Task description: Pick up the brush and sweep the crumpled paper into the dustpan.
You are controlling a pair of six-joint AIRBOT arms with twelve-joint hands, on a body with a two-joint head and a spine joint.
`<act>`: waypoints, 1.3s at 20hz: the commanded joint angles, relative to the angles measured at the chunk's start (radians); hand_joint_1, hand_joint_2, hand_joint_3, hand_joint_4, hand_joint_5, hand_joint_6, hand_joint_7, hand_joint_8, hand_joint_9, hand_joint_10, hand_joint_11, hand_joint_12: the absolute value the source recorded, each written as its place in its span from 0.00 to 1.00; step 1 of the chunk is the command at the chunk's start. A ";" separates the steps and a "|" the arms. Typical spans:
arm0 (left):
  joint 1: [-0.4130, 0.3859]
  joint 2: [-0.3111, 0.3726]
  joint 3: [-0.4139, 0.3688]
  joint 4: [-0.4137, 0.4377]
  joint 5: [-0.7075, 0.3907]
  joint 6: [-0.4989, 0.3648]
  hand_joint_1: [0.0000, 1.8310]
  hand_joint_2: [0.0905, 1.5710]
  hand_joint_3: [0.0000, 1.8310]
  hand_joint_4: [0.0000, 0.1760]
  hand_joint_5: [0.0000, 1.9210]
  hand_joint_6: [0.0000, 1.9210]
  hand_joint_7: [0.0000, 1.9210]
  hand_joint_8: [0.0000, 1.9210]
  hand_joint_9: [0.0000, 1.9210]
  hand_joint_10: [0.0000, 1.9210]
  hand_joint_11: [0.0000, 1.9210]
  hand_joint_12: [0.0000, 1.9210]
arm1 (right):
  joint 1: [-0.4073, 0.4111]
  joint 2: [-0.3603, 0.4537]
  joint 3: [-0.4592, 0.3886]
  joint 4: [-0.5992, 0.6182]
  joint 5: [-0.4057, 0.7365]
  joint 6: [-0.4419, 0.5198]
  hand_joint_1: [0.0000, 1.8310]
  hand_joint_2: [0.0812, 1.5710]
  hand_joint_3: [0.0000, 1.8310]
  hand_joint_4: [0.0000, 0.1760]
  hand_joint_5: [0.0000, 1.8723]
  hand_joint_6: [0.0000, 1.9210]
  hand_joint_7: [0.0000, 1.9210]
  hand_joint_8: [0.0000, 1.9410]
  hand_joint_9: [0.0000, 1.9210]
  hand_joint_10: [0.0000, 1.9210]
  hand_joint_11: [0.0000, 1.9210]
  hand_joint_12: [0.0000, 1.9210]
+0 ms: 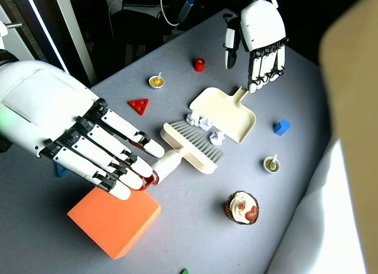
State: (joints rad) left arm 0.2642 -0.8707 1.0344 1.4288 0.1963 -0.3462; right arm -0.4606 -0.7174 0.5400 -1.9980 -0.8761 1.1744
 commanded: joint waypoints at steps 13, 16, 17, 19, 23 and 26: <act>-0.004 0.006 0.004 0.066 -0.011 -0.004 0.14 0.57 0.00 0.00 0.03 0.00 0.05 0.00 0.06 0.00 0.07 0.00 | 0.004 0.004 0.000 -0.074 -0.074 0.002 0.05 0.69 0.00 0.00 0.12 0.00 0.12 0.00 0.11 0.00 0.10 0.02; -0.003 0.005 0.013 0.091 -0.021 -0.006 0.11 0.56 0.00 0.00 0.02 0.00 0.03 0.00 0.05 0.00 0.07 0.00 | 0.004 0.004 0.000 -0.075 -0.074 0.002 0.03 0.69 0.00 0.00 0.09 0.00 0.11 0.00 0.10 0.00 0.10 0.02; -0.002 0.006 0.015 0.092 -0.023 -0.006 0.09 0.56 0.00 0.00 0.03 0.00 0.03 0.00 0.04 0.00 0.07 0.00 | 0.004 0.004 0.000 -0.075 -0.074 0.002 0.02 0.69 0.00 0.00 0.09 0.00 0.10 0.00 0.09 0.00 0.09 0.01; 0.001 0.008 0.018 0.092 -0.023 -0.015 0.06 0.55 0.00 0.00 0.02 0.00 0.03 0.00 0.03 0.00 0.04 0.00 | 0.004 0.005 0.000 -0.075 -0.074 0.002 0.00 0.67 0.00 0.00 0.09 0.00 0.10 0.00 0.09 0.00 0.09 0.01; 0.018 0.005 0.038 0.226 -0.010 -0.155 0.05 0.55 0.00 0.00 0.03 0.00 0.04 0.00 0.03 0.00 0.05 0.00 | 0.004 0.004 0.000 -0.075 -0.074 0.002 0.00 0.66 0.00 0.00 0.08 0.00 0.10 0.00 0.09 0.00 0.09 0.01; 0.031 0.003 0.058 0.331 -0.010 -0.257 0.06 0.55 0.00 0.00 0.02 0.00 0.03 0.00 0.03 0.00 0.05 0.00 | 0.004 0.003 0.001 -0.075 -0.074 0.002 0.00 0.65 0.00 0.00 0.09 0.01 0.11 0.00 0.10 0.00 0.10 0.01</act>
State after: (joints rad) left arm 0.3038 -0.8707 1.0920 1.7706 0.1593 -0.6338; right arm -0.4622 -0.7174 0.5400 -2.0052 -0.8772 1.1744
